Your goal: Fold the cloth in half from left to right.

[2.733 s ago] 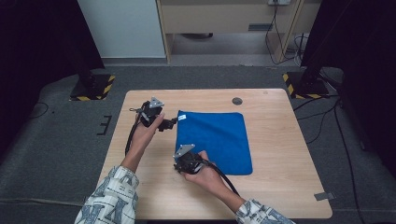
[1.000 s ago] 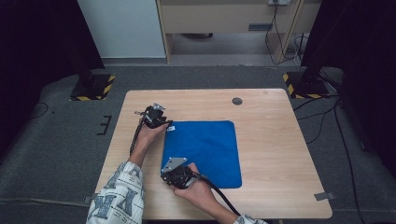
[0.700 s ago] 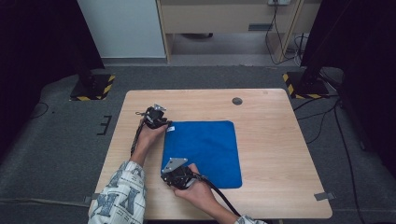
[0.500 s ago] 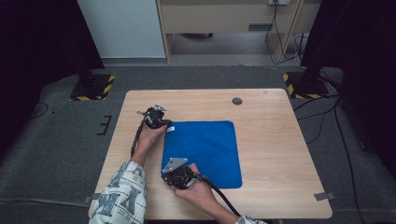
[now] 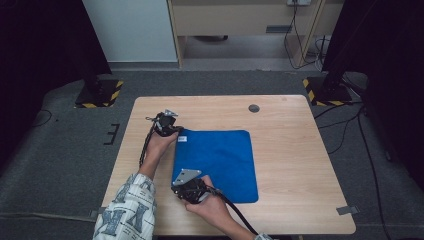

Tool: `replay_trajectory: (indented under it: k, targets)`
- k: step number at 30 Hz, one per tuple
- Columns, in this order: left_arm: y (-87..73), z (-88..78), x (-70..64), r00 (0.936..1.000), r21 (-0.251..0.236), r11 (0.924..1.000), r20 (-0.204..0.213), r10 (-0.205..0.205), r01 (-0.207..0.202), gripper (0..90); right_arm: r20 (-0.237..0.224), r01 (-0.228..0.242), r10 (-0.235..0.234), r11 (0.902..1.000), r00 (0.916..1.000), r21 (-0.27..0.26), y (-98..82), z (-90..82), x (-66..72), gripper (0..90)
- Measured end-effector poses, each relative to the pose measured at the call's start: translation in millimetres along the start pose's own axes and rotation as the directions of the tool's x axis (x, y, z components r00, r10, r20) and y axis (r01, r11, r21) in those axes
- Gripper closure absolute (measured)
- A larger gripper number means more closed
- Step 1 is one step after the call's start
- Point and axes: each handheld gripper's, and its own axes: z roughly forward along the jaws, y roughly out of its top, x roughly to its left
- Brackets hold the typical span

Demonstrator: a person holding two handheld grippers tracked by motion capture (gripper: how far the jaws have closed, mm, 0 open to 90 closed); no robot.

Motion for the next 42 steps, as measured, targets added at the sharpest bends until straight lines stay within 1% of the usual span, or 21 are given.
replay_trajectory:
  k: [3, 4, 7, 9, 10, 12, 15, 17, 20, 23, 29, 32, 34, 37, 41, 42]
  targets:
    - [3.2, -5.3, -0.6, 0.9999, -0.015, 0.9998, 0.001, -0.01, 0.01, 89.2, 0.003, -0.005, 0.005, 0.9999, 1.0, -0.013, 1.7, -1.9, 1.1, 86.9]
    - [5.3, -7.2, -0.8, 1.0, -0.006, 1.0, 0.0, -0.006, 0.006, 89.2, 0.004, -0.005, 0.005, 0.9999, 1.0, -0.014, 2.0, -2.0, 1.3, 86.9]
    - [12.9, -14.0, -2.4, 1.0, -0.017, 0.9999, 0.001, -0.001, 0.001, 89.3, 0.009, -0.006, 0.007, 0.9998, 0.9999, -0.019, 3.5, -1.9, 2.0, 87.0]
    - [18.4, -18.1, -4.6, 0.9998, -0.018, 0.9997, -0.006, 0.019, -0.019, 89.3, 0.009, -0.008, 0.008, 0.9997, 0.9999, -0.022, 4.9, -2.8, 2.0, 87.0]
    - [20.2, -20.2, -5.4, 0.9997, -0.024, 0.9994, -0.009, 0.023, -0.023, 89.3, 0.009, -0.009, 0.009, 0.9996, 0.9999, -0.026, 5.9, -3.5, 2.4, 87.0]
    - [23.5, -23.1, -6.2, 0.9994, -0.019, 0.9992, -0.009, 0.034, -0.034, 89.3, 0.011, -0.01, 0.01, 0.9995, 0.9999, -0.03, 7.7, -4.6, 2.8, 87.1]
    - [25.9, -26.8, -6.3, 0.9996, -0.024, 0.9993, -0.011, 0.027, -0.028, 89.3, 0.013, -0.01, 0.011, 0.9991, 0.9999, -0.041, 10.6, -5.5, 5.0, 87.3]
    - [26.6, -28.8, -5.5, 0.9995, -0.023, 0.9993, -0.012, 0.029, -0.03, 89.3, 0.011, -0.006, 0.006, 0.9991, 0.9999, -0.043, 12.1, -5.5, 7.1, 87.4]
    - [26.6, -31.6, -3.2, 0.9997, -0.025, 0.9995, -0.014, 0.02, -0.02, 89.3, 0.01, 0.004, -0.004, 0.999, 0.9999, -0.044, 14.5, -5.8, 10.0, 87.6]
    - [26.0, -34.2, -1.1, 0.9997, -0.025, 0.9995, -0.015, 0.019, -0.019, 89.3, 0.006, 0.009, -0.009, 0.999, 0.9999, -0.045, 16.7, -5.5, 11.5, 87.6]
    - [23.3, -41.1, 6.1, 0.9997, -0.025, 0.9997, -0.023, 0.003, -0.004, 89.3, -0.003, 0.007, -0.007, 0.9985, 1.0, -0.054, 21.7, -5.0, 15.8, 87.6]
    - [23.2, -45.0, 8.8, 0.9996, -0.029, 0.9996, -0.028, 0.002, -0.003, 89.3, -0.004, 0.015, -0.016, 0.9985, 0.9999, -0.052, 24.5, -3.2, 18.6, 87.6]
    - [23.2, -47.6, 10.8, 0.9995, -0.031, 0.9995, -0.032, 0.0, -0.001, 89.3, 0.0, 0.036, -0.036, 0.9986, 0.9994, -0.04, 26.0, -0.5, 21.5, 87.6]
    - [22.9, -51.3, 13.6, 0.9994, -0.034, 0.9994, -0.033, -0.002, 0.001, 89.3, -0.004, 0.038, -0.038, 0.9985, 0.9993, -0.039, 27.9, 2.1, 23.6, 87.6]
    - [21.8, -56.0, 18.4, 0.9992, -0.037, 0.9993, -0.04, -0.007, 0.005, 89.3, 0.002, 0.027, -0.026, 0.998, 0.9996, -0.057, 32.3, 3.6, 23.9, 87.6]
    - [21.3, -56.9, 19.6, 0.999, -0.036, 0.9993, -0.043, -0.008, 0.007, 89.3, -0.003, 0.018, -0.018, 0.9981, 0.9998, -0.059, 33.4, 4.2, 23.9, 87.7]
